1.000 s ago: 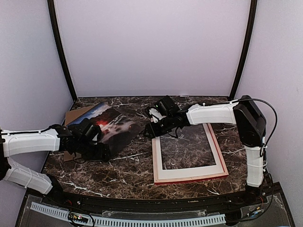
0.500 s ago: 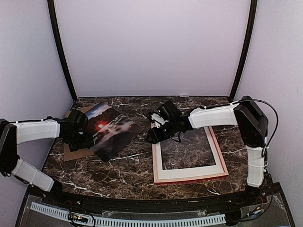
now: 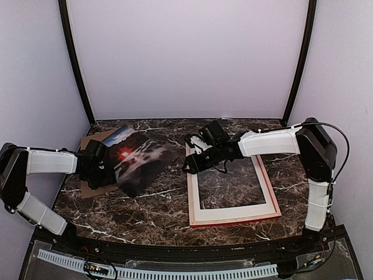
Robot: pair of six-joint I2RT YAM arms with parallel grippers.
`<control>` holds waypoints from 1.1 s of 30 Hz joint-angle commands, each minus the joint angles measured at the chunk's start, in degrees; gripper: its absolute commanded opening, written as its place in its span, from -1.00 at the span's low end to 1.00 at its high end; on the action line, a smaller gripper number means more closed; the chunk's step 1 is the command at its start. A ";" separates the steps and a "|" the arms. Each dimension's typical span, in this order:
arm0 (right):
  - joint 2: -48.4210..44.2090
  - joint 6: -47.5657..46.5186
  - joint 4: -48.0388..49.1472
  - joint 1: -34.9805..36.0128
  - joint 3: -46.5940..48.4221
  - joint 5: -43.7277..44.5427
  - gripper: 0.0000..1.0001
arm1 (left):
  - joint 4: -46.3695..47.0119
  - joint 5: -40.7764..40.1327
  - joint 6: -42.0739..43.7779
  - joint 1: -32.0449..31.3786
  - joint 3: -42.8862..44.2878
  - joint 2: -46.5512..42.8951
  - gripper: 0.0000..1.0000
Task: Put the photo into the frame
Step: Position the photo frame at the center of the board.
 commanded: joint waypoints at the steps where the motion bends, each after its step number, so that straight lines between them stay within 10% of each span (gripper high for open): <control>1: -1.10 -0.49 1.80 -0.54 0.45 -0.56 0.08 | -2.83 7.53 -3.23 -3.92 -7.57 -1.99 0.31; 33: 8.15 -1.67 -6.19 4.63 5.78 -1.28 0.08 | -22.57 1.87 -30.49 -29.58 -16.70 -32.16 0.14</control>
